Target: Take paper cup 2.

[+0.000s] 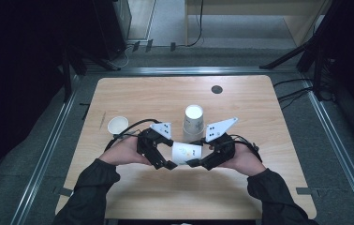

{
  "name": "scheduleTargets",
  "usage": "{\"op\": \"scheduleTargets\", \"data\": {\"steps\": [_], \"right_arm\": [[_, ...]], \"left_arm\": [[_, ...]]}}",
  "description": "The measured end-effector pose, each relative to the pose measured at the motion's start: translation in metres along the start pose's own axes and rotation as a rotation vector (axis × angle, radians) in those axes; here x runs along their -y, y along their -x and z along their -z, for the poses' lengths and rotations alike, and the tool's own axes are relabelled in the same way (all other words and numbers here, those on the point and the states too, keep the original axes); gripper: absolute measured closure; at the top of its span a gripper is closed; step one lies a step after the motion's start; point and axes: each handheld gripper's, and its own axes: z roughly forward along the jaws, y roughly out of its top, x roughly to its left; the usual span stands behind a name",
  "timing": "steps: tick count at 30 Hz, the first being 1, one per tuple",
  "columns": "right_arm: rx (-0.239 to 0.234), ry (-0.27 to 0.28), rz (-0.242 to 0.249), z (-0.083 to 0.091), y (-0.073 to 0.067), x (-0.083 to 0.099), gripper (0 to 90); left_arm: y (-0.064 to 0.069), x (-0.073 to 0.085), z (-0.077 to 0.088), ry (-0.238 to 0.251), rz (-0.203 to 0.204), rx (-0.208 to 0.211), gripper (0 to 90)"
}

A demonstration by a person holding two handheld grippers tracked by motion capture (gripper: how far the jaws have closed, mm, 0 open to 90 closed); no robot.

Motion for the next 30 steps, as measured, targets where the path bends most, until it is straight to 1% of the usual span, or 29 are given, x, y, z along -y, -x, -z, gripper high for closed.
{"op": "scheduleTargets", "data": {"steps": [1,2,3,6,7,8,11,12,13,14,16,21,23,24,27,28,29,30], "right_arm": [[-0.003,0.006,0.0,0.0009,0.0006,0.0001,34.1],[-0.006,0.008,-0.002,0.0014,0.0008,0.0,34.1],[-0.004,0.011,0.0,0.0018,0.0011,-0.0001,34.1],[-0.007,0.016,0.0,0.0023,0.0012,-0.0004,34.1],[-0.011,0.019,-0.001,0.0025,0.0012,-0.0007,34.1],[-0.011,0.019,-0.001,0.0025,0.0012,-0.0007,34.1],[-0.018,0.025,0.0,0.0029,0.0011,-0.0011,34.1],[-0.03,0.026,-0.004,0.0028,0.0013,-0.0011,34.1],[-0.03,0.029,-0.001,0.0026,0.0012,-0.0011,34.2],[-0.033,0.028,0.0,0.0023,0.0011,-0.0012,34.1],[-0.034,0.024,0.004,0.0016,0.0004,-0.0014,34.2],[-0.049,0.033,0.003,0.0007,-0.0002,-0.0022,34.1],[-0.053,0.037,0.002,0.0003,-0.0005,-0.0025,34.2],[-0.054,0.036,0.002,0.0002,-0.0005,-0.0025,34.1],[-0.056,0.034,0.002,-0.0004,-0.0004,-0.0024,34.2],[-0.054,0.033,0.001,-0.0006,-0.0006,-0.0024,34.2],[-0.054,0.033,0.001,-0.0006,-0.0006,-0.0024,34.2],[-0.055,0.033,0.0,-0.0007,-0.0005,-0.0023,34.3]], "left_arm": [[0.0002,0.0011,0.0004,0.012,0.005,-0.003,11.9],[0.0006,0.003,0.0015,0.034,0.015,-0.002,12.0],[0.0008,0.0039,0.0019,0.047,0.015,-0.004,11.9],[0.0013,0.0047,0.0027,0.06,0.02,-0.004,12.0],[0.0013,0.0059,0.0033,0.088,0.029,0.005,12.0],[0.0013,0.0059,0.0033,0.088,0.029,0.005,12.0],[0.0015,0.0069,0.0043,0.119,0.034,0.015,12.0],[0.0014,0.0069,0.0043,0.132,0.039,0.023,12.1],[0.0018,0.0069,0.0043,0.162,0.047,0.034,12.2],[0.002,0.0066,0.0039,0.171,0.047,0.036,12.5],[0.0023,0.0062,0.0036,0.175,0.042,0.034,12.7],[0.0046,0.0046,-0.0007,0.188,0.029,0.052,13.3],[0.0056,0.004,-0.0023,0.192,0.018,0.058,14.4],[0.0059,0.004,-0.0025,0.194,0.012,0.053,14.7],[0.0065,0.0043,-0.0028,0.192,0.008,0.054,17.7],[0.007,0.0047,-0.0025,0.197,0.003,0.057,20.7],[0.007,0.0047,-0.0025,0.197,0.003,0.057,21.0],[0.0076,0.0046,-0.002,0.199,-0.006,0.05,21.5]]}}
